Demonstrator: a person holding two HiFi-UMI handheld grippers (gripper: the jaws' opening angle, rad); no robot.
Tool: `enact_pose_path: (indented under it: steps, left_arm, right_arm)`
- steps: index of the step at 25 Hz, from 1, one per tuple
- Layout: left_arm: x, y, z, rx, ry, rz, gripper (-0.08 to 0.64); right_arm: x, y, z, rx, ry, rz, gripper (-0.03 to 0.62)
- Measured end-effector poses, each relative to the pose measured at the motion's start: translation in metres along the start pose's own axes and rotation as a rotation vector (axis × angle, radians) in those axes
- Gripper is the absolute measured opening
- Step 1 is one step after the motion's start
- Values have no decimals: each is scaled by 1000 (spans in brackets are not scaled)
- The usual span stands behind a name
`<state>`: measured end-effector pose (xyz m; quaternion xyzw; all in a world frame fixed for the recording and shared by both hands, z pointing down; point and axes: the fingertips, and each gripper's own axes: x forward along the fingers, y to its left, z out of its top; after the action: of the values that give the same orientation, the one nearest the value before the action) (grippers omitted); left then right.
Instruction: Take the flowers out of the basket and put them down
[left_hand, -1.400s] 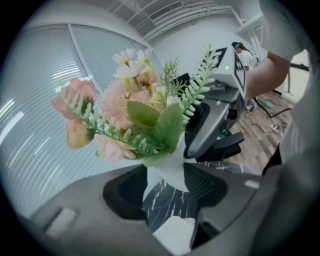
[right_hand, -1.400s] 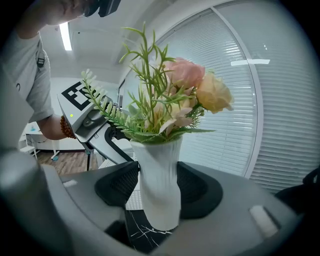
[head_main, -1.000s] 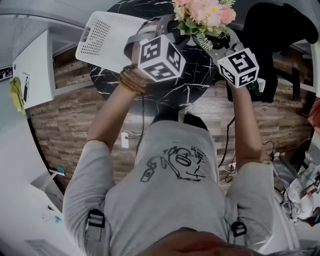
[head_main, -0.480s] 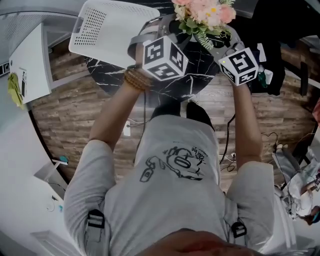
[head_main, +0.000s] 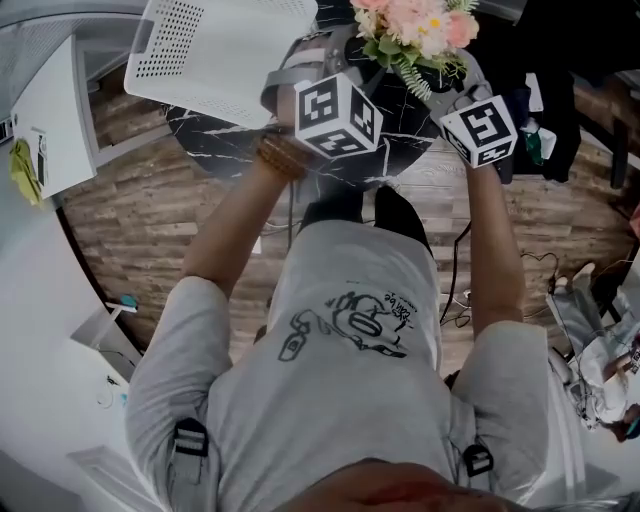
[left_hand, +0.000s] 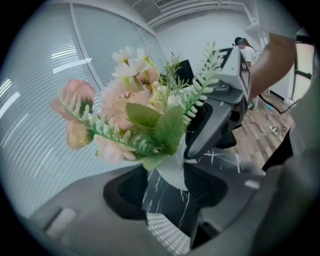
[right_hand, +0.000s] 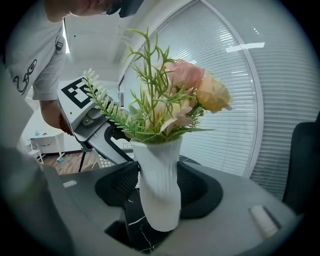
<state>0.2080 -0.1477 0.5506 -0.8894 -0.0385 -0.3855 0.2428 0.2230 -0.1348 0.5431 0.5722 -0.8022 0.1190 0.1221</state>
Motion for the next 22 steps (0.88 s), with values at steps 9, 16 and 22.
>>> enact_pose_path:
  steps: [9,16,22]
  left_arm:
    - [11,-13,-10,0,7,5,229]
    - [16,-22,-16,16,18,11,229]
    - [19,-27,-19,16,24,11,229]
  right_arm:
    - [2,3,-20,10,1,0,252]
    - [3,6,-33,20,-9,3,252]
    - [3,8,-39,24,-10,7,252]
